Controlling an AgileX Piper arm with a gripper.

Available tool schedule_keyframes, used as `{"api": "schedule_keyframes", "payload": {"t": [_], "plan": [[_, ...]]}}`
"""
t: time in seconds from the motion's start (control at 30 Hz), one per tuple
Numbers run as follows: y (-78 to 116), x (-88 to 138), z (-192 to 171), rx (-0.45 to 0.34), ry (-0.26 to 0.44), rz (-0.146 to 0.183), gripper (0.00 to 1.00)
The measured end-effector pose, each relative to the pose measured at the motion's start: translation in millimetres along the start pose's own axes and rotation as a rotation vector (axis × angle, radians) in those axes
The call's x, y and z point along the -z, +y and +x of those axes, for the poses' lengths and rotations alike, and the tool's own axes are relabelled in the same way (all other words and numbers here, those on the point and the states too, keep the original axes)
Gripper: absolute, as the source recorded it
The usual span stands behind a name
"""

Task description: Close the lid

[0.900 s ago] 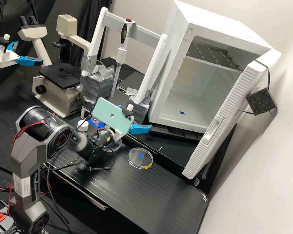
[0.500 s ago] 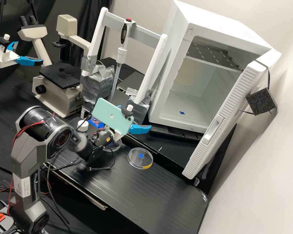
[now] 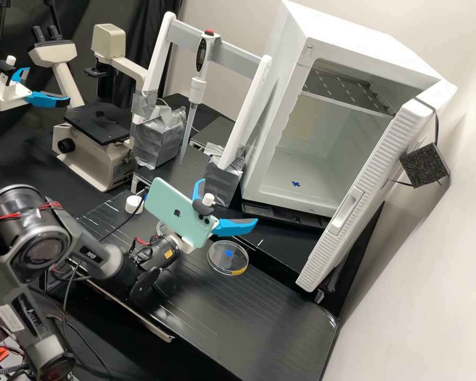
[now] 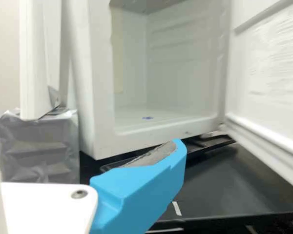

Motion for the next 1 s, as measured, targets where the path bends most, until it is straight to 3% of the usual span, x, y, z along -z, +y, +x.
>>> {"api": "schedule_keyframes", "payload": {"t": [0.33, 0.57, 1.0], "plan": [[12.9, -25.7, -24.5, -0.016, -0.086, -0.013, 1.0], [10.9, -40.9, -32.0, -0.006, -0.16, 0.016, 1.0], [-0.8, -50.2, -36.9, 0.046, -0.206, 0.046, 1.0]]}}
